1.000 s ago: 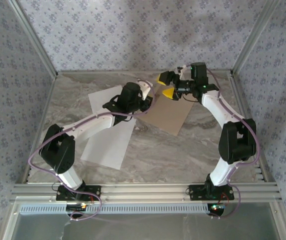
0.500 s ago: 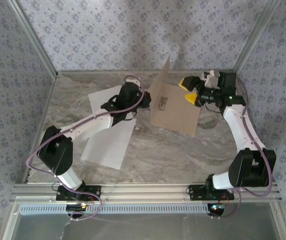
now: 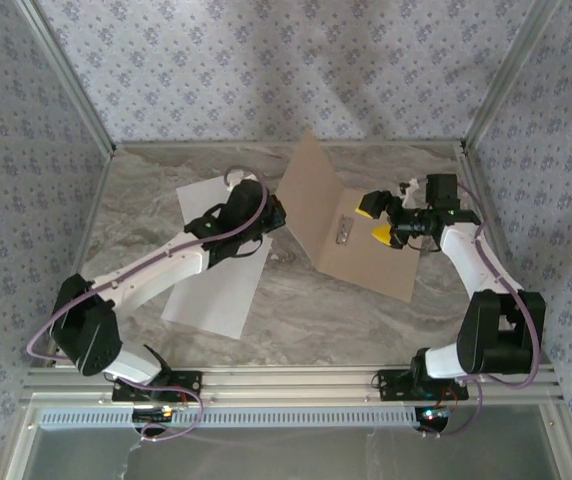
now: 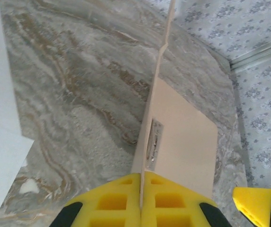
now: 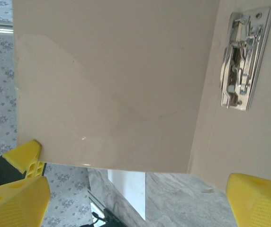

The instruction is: Put the files into the folder

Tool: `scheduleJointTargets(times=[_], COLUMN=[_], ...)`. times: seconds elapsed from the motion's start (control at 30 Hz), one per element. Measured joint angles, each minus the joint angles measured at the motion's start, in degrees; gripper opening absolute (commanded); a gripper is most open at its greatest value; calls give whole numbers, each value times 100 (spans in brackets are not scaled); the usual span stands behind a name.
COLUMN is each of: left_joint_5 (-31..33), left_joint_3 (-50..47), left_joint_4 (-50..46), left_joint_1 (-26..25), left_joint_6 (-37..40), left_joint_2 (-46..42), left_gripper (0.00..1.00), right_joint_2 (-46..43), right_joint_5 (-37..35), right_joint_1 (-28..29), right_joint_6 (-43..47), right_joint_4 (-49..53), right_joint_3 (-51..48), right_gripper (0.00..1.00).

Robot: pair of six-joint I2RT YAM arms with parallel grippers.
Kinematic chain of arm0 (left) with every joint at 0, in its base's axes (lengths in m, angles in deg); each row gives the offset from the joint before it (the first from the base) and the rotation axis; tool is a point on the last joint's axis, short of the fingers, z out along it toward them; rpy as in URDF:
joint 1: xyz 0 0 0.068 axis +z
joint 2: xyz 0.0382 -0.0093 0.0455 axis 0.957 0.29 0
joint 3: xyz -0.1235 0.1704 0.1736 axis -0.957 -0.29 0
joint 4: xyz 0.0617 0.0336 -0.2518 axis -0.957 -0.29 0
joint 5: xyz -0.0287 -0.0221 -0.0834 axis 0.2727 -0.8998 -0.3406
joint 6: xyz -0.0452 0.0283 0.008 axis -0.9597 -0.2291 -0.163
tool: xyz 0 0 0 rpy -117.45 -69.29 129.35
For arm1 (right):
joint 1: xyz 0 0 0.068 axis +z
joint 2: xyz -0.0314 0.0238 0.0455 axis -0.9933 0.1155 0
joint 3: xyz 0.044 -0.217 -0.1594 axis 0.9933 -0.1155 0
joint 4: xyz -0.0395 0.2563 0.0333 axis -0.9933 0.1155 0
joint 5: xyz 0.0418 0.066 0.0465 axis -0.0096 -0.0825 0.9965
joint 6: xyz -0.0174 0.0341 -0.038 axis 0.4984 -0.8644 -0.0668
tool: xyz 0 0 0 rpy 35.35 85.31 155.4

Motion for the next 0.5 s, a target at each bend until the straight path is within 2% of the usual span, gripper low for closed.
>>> scheduleJointTargets(times=[0.5], left_joint_5=[372], left_joint_3=[-330], left_joint_4=[-417], left_joint_1=[-9], left_joint_6=[-459], left_joint_2=[-68], left_gripper=[0], right_joint_2=[601], right_joint_5=[-352], right_joint_1=[-83], right_joint_6=[291], right_joint_4=[-61], right_joint_3=[-481], right_gripper=[97])
